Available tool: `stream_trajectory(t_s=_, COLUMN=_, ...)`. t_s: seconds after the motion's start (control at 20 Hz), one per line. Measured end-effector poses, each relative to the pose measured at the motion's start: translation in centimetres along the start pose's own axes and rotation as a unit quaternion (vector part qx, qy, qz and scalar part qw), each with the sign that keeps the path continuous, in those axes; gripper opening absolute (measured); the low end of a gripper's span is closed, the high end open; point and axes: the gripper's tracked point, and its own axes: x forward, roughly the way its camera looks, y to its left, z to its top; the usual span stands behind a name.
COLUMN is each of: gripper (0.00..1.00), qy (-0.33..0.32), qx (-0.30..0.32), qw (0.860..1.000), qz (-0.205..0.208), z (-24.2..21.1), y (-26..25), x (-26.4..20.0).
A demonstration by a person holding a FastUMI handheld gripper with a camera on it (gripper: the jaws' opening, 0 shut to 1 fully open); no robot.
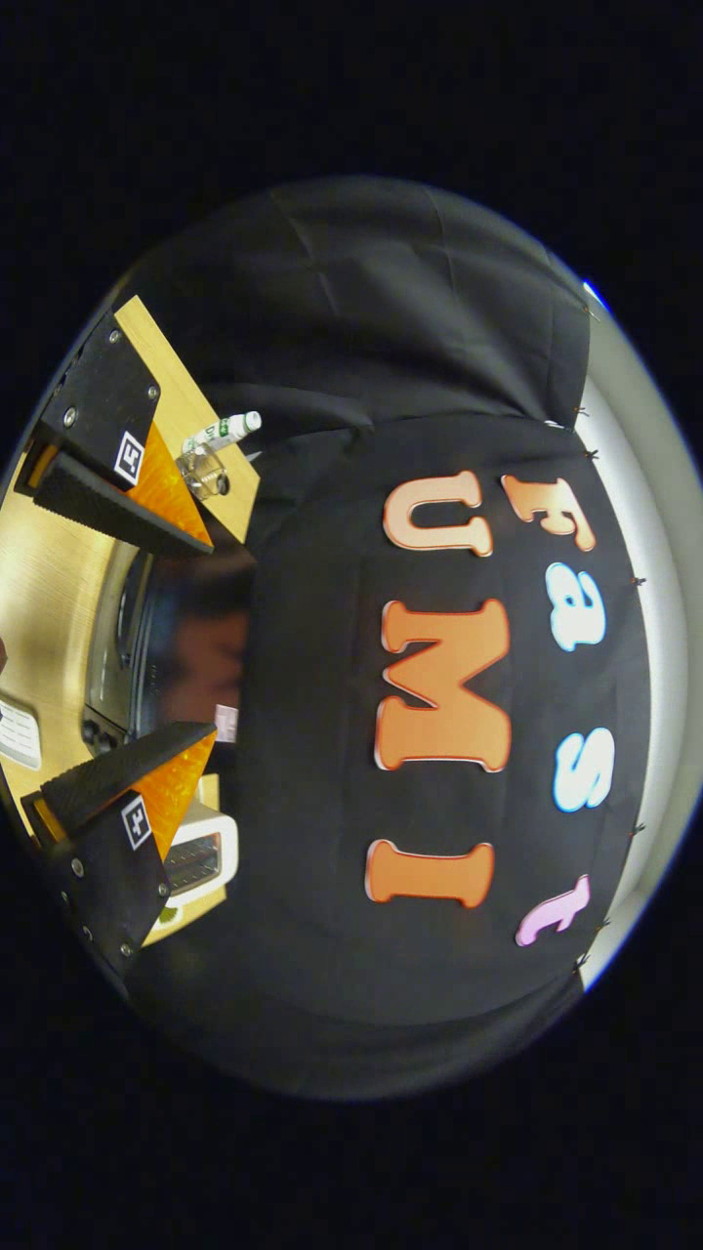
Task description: Open the toaster oven, put the food inside, and close the toaster oven door.
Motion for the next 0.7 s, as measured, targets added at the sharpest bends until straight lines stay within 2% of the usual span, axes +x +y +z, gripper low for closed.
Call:
stream_trajectory(t_s=0.3, gripper=0.99, qy=-0.133, qx=-0.047, qw=0.989, qz=-0.041, z=9.7, y=-4.0, x=-4.2)
stream_trajectory(t_s=0.5, gripper=0.99, qy=-0.163, qx=-0.022, qw=0.984, qz=-0.07, z=13.3, y=-6.5, x=-7.4)
stream_trajectory(t_s=0.7, gripper=0.99, qy=-0.215, qx=-0.019, qw=0.973, qz=-0.081, z=17.0, y=-8.6, x=-9.8)
